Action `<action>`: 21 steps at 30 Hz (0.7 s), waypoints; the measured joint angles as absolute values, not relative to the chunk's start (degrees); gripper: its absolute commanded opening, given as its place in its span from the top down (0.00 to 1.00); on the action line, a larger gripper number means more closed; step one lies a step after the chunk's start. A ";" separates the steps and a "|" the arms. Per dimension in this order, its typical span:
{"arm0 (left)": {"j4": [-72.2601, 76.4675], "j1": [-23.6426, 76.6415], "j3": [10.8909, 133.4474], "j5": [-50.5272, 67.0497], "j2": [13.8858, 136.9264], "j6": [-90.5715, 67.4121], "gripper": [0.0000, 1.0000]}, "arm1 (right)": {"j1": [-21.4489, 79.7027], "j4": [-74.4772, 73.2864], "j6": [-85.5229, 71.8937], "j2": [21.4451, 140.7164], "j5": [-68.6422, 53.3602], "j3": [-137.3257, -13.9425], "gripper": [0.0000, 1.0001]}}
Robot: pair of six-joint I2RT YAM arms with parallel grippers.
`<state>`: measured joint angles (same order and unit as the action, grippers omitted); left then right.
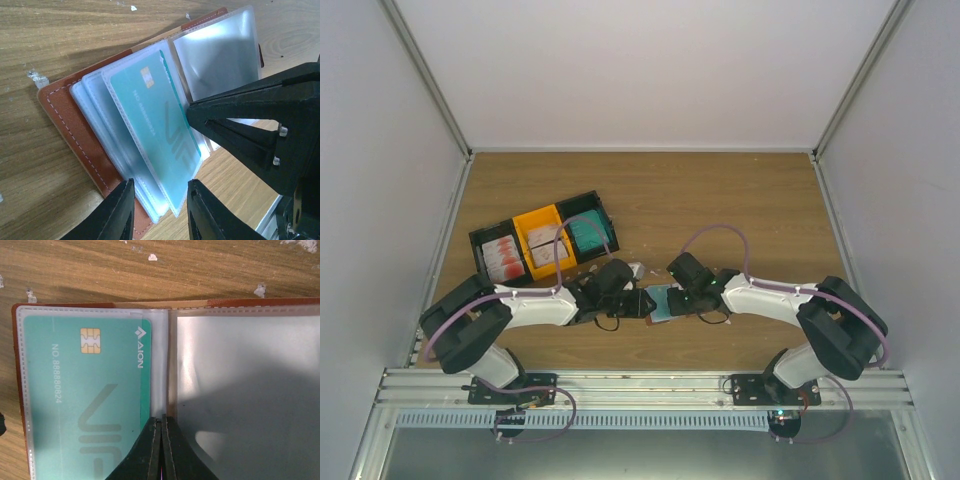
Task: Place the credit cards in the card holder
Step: Turn over the card holder at the center of the board.
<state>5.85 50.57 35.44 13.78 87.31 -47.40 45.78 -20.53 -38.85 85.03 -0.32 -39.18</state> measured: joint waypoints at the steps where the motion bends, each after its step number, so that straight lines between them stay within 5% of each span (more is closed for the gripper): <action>1: 6.02 50.50 35.44 13.98 87.50 -47.40 0.69 | 45.78 -20.53 -38.85 85.03 -0.34 -39.18 0.97; 21: 9.74 50.13 37.34 18.24 92.07 -46.92 0.73 | 45.25 -19.14 -38.83 84.97 -1.32 -38.63 0.97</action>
<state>9.74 50.13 37.34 18.24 92.07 -46.92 45.25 -19.14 -38.83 84.97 -1.32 -38.63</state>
